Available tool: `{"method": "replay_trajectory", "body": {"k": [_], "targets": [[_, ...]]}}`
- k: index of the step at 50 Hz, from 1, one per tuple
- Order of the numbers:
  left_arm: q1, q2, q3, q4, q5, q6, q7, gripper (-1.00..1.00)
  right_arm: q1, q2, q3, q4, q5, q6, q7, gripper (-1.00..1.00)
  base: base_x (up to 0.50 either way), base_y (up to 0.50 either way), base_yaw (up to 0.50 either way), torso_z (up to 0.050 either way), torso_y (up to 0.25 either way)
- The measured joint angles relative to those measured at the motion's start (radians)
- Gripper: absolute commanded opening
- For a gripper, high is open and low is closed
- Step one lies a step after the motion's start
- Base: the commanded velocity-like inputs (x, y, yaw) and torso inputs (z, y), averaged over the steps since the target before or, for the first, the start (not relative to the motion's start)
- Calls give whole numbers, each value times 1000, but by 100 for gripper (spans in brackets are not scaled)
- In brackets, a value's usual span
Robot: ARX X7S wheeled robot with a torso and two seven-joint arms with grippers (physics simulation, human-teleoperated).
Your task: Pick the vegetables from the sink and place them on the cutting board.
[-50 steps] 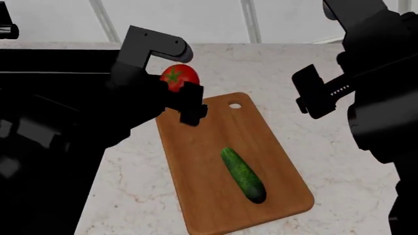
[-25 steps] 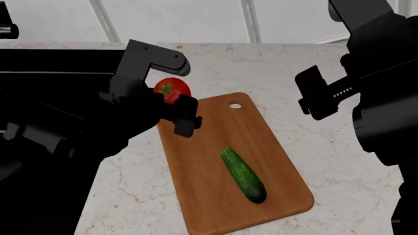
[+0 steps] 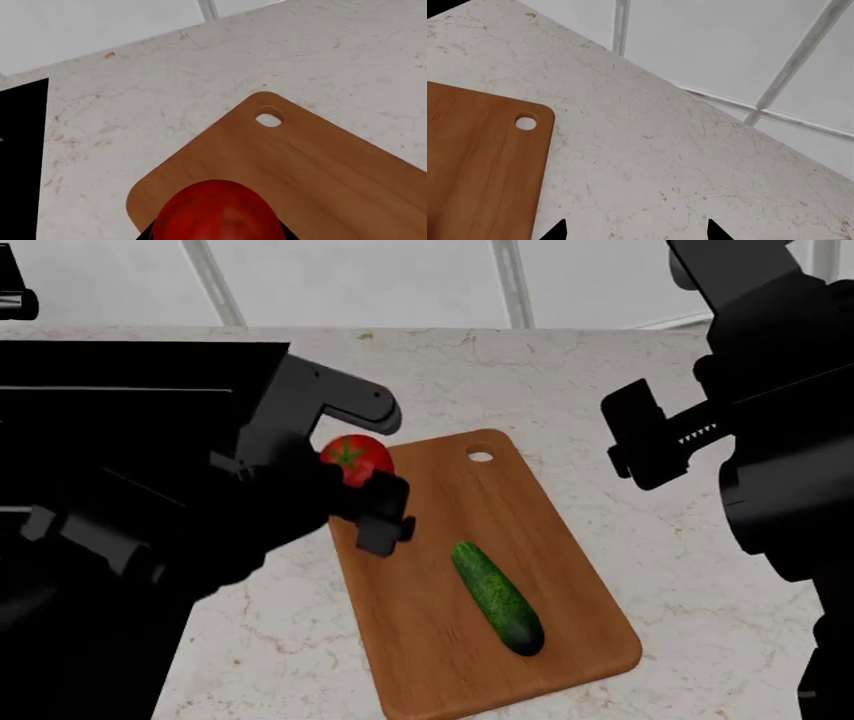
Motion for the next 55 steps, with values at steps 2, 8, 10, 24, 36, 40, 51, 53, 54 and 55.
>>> {"method": "replay_trajectory", "body": {"k": [2, 8, 10, 24, 36, 40, 51, 53, 54, 55], "targets": [[2, 0, 0, 2, 4, -3, 0, -100, -1, 0, 0, -1, 0, 1, 0, 100, 0, 0, 0, 0, 0], [7, 0, 0, 7, 18, -11, 3, -100, 0, 0, -3, -3, 1, 4, 0, 100, 0, 0, 0, 0, 0], [9, 0, 0, 9, 23, -13, 4, -100, 0, -1, -4, -3, 2, 5, 0, 100, 0, 0, 0, 0, 0], [3, 0, -13, 15, 29, -11, -2, 100, -6, -1, -5, -9, 7, 10, -1, 100, 0, 0, 0, 0, 0], [-35, -2, -28, 32, 20, 18, -11, 100, -9, 0, -4, -19, 10, 18, -1, 100, 0, 0, 0, 0, 0], [-50, -13, -37, 56, 15, 27, -24, 100, -10, 0, -3, -22, 11, 20, -1, 100, 0, 0, 0, 0, 0], [-69, -121, -73, 265, 28, 117, -149, 100, -26, -4, 28, -51, 12, 21, 18, 100, 0, 0, 0, 0, 0], [-68, -151, -81, 321, 33, 139, -183, 100, -32, -10, 46, -64, 11, 27, 29, 100, 0, 0, 0, 0, 0], [-66, -166, -85, 347, 36, 150, -199, 100, -36, -13, 56, -70, 10, 30, 36, 100, 0, 0, 0, 0, 0], [-64, -180, -89, 373, 38, 161, -214, 100, -41, -17, 68, -77, 9, 34, 44, 100, 0, 0, 0, 0, 0]]}}
